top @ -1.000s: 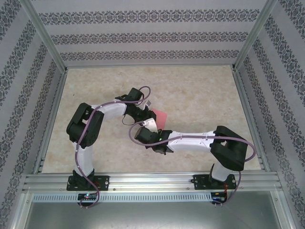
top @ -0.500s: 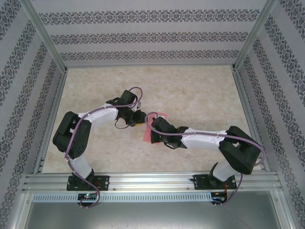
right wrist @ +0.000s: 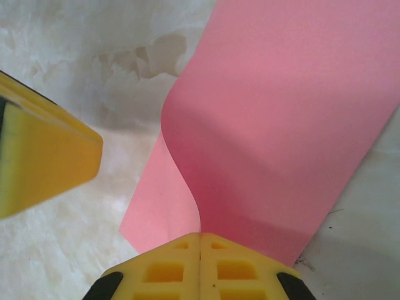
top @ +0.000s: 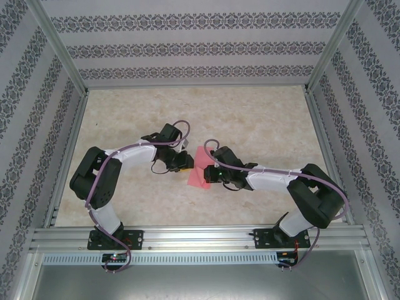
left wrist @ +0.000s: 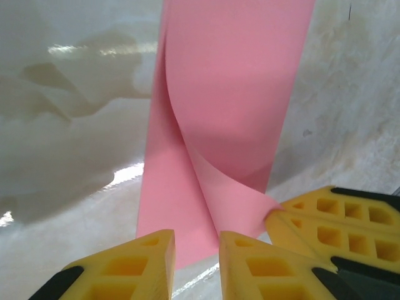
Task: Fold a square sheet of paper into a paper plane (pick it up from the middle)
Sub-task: Fold the triangle a second time at the center of the table.
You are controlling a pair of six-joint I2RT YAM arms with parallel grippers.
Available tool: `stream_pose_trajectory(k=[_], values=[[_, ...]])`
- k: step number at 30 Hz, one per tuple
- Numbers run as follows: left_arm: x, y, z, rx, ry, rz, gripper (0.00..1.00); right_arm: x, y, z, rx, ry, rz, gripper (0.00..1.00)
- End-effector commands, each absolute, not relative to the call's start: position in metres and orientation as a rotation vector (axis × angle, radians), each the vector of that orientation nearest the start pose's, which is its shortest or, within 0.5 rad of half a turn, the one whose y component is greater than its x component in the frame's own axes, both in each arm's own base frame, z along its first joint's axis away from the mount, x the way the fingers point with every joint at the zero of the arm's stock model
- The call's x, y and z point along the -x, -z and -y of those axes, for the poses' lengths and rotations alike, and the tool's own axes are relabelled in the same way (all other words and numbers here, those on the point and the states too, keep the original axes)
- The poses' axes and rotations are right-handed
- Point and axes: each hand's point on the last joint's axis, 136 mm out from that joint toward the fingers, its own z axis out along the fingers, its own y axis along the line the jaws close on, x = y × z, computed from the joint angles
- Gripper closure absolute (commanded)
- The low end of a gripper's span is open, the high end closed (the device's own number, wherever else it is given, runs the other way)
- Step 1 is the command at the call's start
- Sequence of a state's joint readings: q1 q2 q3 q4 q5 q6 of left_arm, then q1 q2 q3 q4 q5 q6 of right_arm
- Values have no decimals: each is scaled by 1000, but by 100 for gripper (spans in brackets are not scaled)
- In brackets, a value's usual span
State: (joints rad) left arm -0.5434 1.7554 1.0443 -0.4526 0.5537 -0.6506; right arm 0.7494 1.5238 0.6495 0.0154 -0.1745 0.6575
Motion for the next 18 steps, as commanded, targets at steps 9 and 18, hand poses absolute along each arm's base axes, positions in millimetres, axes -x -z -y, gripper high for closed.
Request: stream_pose_trajectory(k=[9,18], values=[[-265,-46,294,-176,1032,-2964,76,-258,-52,-259,232,-774,-2600,98],[-261,-34,295,-192,1010,-2997,77,-264,-49,-250,258,-681,-2639,97]])
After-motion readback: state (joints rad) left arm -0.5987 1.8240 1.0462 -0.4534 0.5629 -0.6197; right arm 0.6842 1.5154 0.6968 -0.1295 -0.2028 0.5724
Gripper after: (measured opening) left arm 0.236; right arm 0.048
